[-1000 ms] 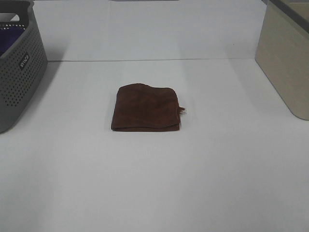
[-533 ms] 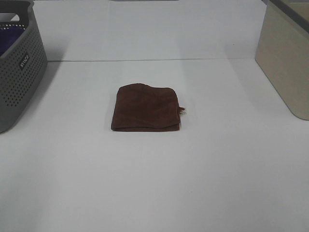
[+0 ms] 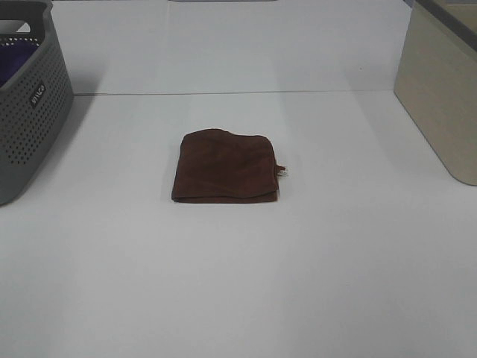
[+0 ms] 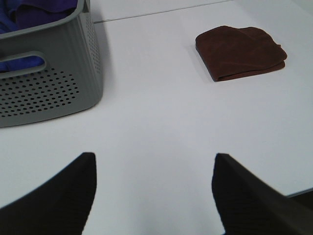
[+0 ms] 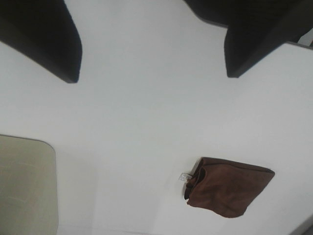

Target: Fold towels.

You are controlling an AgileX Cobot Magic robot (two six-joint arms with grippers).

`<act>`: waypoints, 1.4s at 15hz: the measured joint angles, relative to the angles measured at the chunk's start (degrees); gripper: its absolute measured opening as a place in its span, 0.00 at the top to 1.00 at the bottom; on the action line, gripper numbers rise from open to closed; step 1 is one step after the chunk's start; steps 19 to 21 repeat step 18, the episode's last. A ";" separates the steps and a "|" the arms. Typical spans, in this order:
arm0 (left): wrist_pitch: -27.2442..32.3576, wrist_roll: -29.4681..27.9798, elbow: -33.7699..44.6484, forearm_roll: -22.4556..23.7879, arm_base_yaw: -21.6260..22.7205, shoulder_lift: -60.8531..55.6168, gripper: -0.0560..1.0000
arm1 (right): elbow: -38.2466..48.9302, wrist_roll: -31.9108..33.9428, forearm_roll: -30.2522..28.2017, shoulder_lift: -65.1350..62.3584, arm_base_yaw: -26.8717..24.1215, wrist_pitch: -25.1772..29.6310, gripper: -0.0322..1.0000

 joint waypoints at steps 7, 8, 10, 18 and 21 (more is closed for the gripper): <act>0.00 0.00 0.00 0.23 0.17 -0.06 0.33 | 0.29 0.00 0.69 -0.74 0.00 0.00 0.23; 0.00 0.00 0.00 0.23 0.17 -0.06 0.33 | 0.29 0.00 0.69 -0.74 0.00 0.00 0.23; 0.00 0.00 0.00 0.23 0.17 -0.06 0.33 | 0.29 0.00 0.69 -0.74 0.00 0.00 0.23; 0.00 0.00 0.00 0.23 0.17 -0.06 0.33 | 0.29 0.00 0.69 -0.74 0.00 0.00 0.23; 0.00 0.00 0.00 0.23 0.17 -0.06 0.33 | 0.29 0.00 0.69 -0.74 0.00 0.00 0.23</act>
